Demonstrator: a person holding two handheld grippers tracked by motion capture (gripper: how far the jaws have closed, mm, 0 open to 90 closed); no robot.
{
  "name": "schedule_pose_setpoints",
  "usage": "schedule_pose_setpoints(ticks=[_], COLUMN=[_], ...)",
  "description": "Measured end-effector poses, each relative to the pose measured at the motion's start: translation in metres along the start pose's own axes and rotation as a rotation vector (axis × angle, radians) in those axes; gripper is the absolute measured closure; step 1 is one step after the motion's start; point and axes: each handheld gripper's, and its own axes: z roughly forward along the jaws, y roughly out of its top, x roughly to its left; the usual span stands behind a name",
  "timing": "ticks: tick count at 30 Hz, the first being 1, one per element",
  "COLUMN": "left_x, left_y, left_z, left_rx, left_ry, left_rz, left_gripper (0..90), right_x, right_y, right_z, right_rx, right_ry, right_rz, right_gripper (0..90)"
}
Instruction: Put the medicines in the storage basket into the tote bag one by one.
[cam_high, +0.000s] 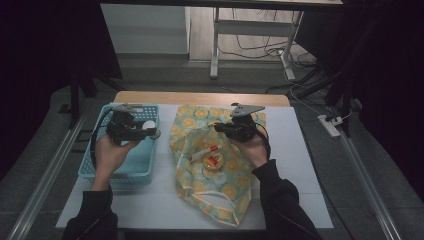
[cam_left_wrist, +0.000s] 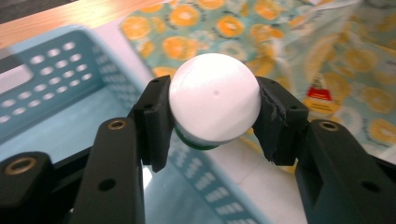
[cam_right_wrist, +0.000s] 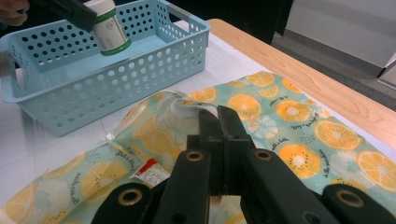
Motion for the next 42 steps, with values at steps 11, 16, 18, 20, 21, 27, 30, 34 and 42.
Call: schedule_pose_setpoints(ticks=[11, 16, 18, 20, 21, 27, 30, 34, 42], left_x=[-0.038, -0.049, -0.053, -0.058, -0.061, -0.074, -0.082, -0.09, -0.104], left_y=[0.015, 0.019, 0.02, 0.022, 0.023, 0.027, 0.029, 0.031, 0.034], left_z=[0.014, 0.022, 0.025, 0.028, 0.029, 0.04, 0.044, 0.05, 0.065], left_rx=[0.021, 0.032, 0.032, 0.035, 0.037, 0.048, 0.052, 0.052, 0.057], left_ry=[-0.088, -0.121, -0.136, -0.144, -0.149, -0.175, -0.186, -0.2, -0.226], left_rz=[0.09, 0.114, 0.12, 0.13, 0.135, 0.168, 0.187, 0.206, 0.234], left_gripper=[50.8, 50.8, 50.8, 50.8, 50.8, 50.8, 50.8, 50.8, 50.8], right_x=[0.0, 0.0, 0.0, 0.0, 0.0, 0.001, 0.001, 0.001, 0.001], right_y=[0.001, 0.001, 0.001, 0.001, 0.001, 0.001, 0.002, 0.002, 0.002], right_z=[-0.001, -0.001, -0.001, -0.001, -0.001, -0.001, -0.001, -0.001, -0.001], right_rx=[-0.002, -0.001, -0.002, -0.003, -0.003, -0.002, -0.003, -0.003, -0.005], right_ry=[0.0, 0.002, 0.001, 0.001, 0.0, 0.001, 0.001, 0.001, 0.0], right_rz=[-0.001, -0.005, -0.004, -0.004, -0.004, -0.008, -0.007, -0.008, -0.009], right_gripper=[90.0, 90.0, 90.0, 90.0, 90.0, 90.0, 90.0, 90.0, 90.0])
